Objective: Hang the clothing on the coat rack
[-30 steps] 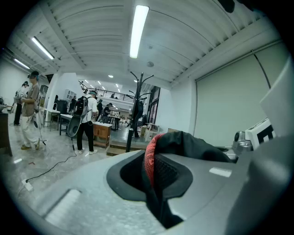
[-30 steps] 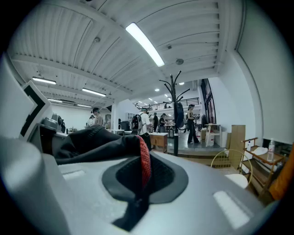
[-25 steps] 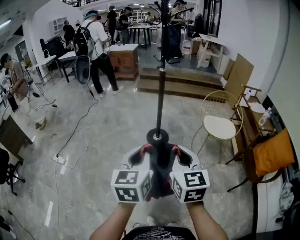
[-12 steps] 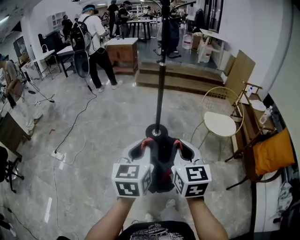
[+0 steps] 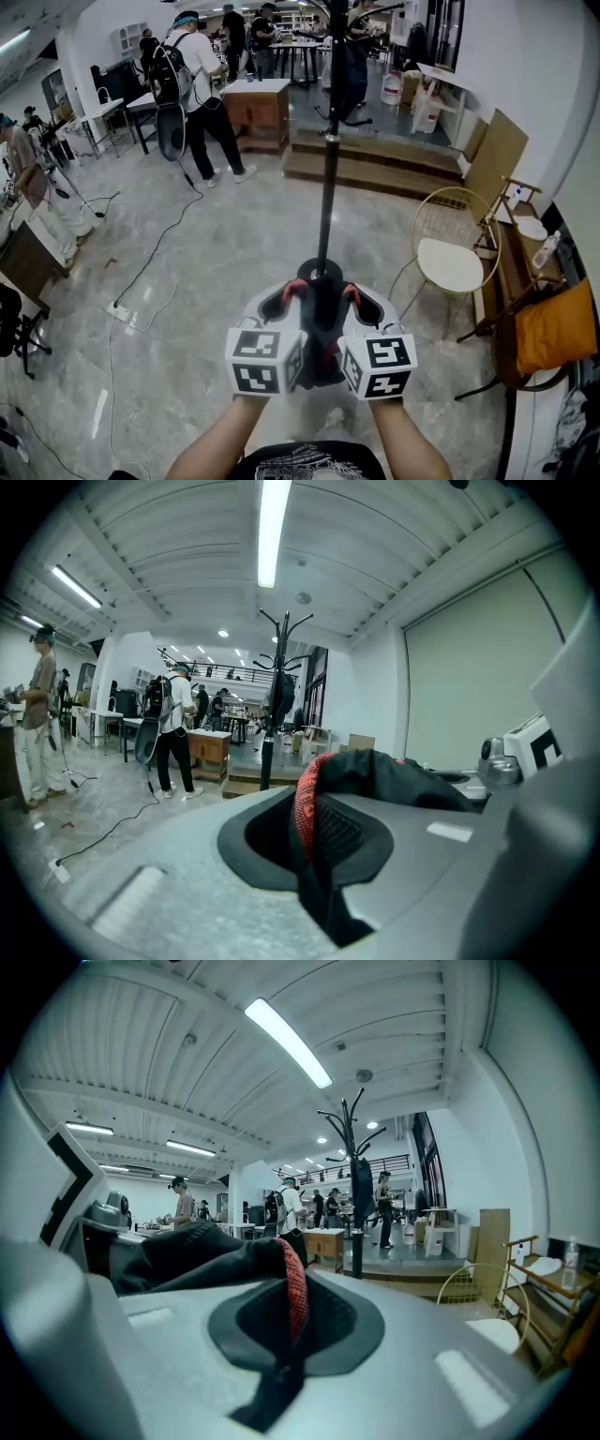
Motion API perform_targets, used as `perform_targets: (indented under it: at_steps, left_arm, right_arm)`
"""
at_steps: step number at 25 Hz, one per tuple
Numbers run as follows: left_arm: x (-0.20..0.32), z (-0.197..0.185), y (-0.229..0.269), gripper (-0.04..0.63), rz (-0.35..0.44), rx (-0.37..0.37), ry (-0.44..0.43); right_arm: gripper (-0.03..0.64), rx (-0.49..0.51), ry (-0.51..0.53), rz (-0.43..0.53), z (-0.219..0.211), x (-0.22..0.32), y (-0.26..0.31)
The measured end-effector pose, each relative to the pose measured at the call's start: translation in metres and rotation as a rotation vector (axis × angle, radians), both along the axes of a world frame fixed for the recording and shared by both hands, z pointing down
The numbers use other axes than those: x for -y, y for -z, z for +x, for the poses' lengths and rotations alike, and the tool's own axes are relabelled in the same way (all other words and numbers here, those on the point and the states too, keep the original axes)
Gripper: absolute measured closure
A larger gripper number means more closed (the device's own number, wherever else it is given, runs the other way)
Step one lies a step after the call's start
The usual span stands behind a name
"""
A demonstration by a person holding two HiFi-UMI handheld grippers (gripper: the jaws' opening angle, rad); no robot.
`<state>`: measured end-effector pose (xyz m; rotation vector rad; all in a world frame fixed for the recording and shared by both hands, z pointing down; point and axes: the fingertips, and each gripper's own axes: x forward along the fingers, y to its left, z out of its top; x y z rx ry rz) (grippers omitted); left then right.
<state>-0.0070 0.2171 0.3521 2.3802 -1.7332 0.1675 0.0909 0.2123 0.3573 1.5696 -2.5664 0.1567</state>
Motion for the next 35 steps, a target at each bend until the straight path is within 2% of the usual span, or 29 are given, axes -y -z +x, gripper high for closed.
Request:
perform_targets:
  at_steps: [19,27,35]
  left_arm:
    - [0.100,0.071,-0.001,0.572,-0.010,0.014,0.049]
    - [0.122,0.086,-0.006,0.572,-0.024,0.041,0.077]
    - [0.146,0.090,-0.005,0.572,-0.017,0.039,0.071]
  right_arm:
    - [0.600,-0.012,0.054,-0.001,0.070,0.106,0.000]
    - [0.600,0.000,0.087,-0.004,0.085,0.133,-0.003]
    - [0.600,-0.009,0.077,-0.002,0.092,0.153,-0.003]
